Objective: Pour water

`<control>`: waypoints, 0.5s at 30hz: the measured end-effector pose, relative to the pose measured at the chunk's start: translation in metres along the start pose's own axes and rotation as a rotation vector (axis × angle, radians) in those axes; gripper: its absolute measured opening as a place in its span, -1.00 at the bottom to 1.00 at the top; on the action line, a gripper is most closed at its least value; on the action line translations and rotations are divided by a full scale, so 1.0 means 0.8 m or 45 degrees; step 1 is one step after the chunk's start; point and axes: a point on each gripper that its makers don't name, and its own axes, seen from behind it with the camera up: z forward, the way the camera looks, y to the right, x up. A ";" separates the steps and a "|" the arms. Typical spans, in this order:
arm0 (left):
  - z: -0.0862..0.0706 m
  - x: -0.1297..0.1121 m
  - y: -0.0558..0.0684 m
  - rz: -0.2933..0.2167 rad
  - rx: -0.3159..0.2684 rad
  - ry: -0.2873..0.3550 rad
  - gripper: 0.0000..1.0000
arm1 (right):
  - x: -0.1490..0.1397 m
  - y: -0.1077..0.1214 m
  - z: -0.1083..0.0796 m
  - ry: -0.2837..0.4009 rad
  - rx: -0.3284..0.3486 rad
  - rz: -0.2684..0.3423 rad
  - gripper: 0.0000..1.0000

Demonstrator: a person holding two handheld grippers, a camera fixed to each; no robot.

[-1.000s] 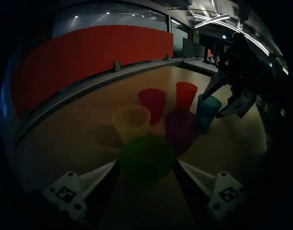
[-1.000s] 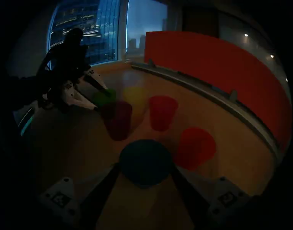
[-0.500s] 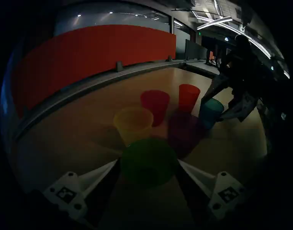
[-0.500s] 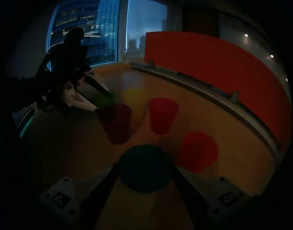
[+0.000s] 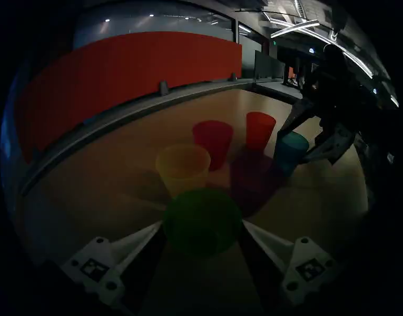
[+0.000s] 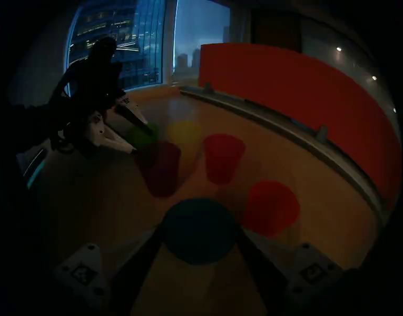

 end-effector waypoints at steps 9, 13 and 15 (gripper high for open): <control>-0.002 0.001 -0.001 0.005 0.003 0.003 0.73 | 0.002 0.000 0.003 0.022 -0.008 0.019 0.95; -0.005 0.004 0.000 0.002 0.001 0.015 0.73 | 0.001 0.001 0.000 0.021 -0.015 0.023 0.95; -0.007 0.007 0.001 0.000 -0.001 0.022 0.73 | 0.001 0.002 -0.002 0.021 -0.019 0.024 0.95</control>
